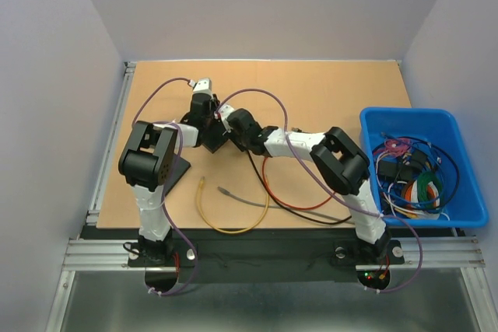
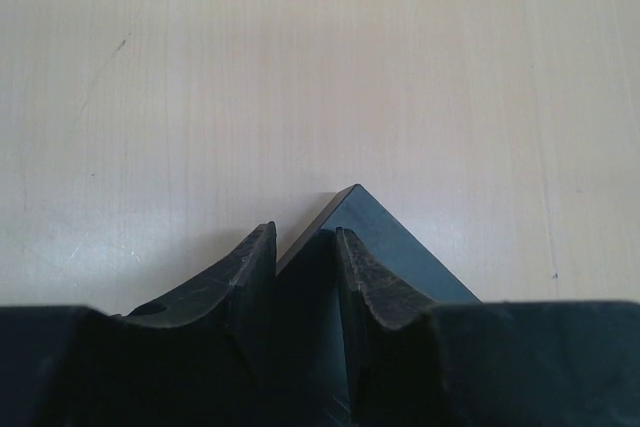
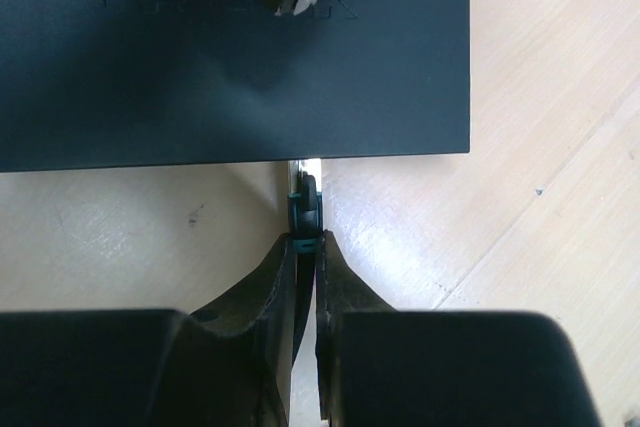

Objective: Insert the plug into the switch port

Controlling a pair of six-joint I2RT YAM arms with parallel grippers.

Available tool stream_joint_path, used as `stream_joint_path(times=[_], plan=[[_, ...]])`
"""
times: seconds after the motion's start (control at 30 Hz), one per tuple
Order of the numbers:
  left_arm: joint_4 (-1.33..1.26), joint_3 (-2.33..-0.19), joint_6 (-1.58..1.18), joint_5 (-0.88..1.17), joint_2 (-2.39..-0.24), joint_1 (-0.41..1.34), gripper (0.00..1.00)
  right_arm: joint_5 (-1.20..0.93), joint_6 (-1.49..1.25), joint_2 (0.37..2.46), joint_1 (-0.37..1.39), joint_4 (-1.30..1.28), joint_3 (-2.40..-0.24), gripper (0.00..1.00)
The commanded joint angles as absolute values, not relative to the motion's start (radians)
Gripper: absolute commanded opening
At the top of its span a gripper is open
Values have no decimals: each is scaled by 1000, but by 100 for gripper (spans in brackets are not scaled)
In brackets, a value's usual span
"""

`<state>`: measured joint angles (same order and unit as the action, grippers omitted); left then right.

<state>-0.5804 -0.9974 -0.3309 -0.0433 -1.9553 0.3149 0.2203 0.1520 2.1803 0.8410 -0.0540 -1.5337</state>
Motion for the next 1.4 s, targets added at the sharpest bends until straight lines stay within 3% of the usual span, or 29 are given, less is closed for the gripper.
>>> stream_joint_path(times=[0.0, 0.17, 0.67, 0.87, 1.13, 1.23, 1.37], plan=[[-164, -931, -428, 273, -2016, 463, 41, 239, 156, 2080, 815, 551, -1533, 14], [-84, -1020, -426, 206, -1987, 430, 44, 255, 150, 2010, 816, 551, -1413, 24], [-2, -1269, -370, 137, -1982, 247, 45, 255, 71, 1835, 816, 436, -1184, 31], [-11, -1212, -374, 20, -1849, 244, 46, 126, 14, 1704, 856, 341, -1083, 37], [-139, -987, -416, -96, -1553, 244, 52, 153, -47, 1626, 1014, 275, -960, 49], [-201, -907, -420, -130, -1424, 242, 58, 124, -95, 1609, 1038, 275, -920, 50], [-427, -686, -510, -100, -1263, 210, 99, 84, -129, 1606, 1061, 273, -891, 50]])
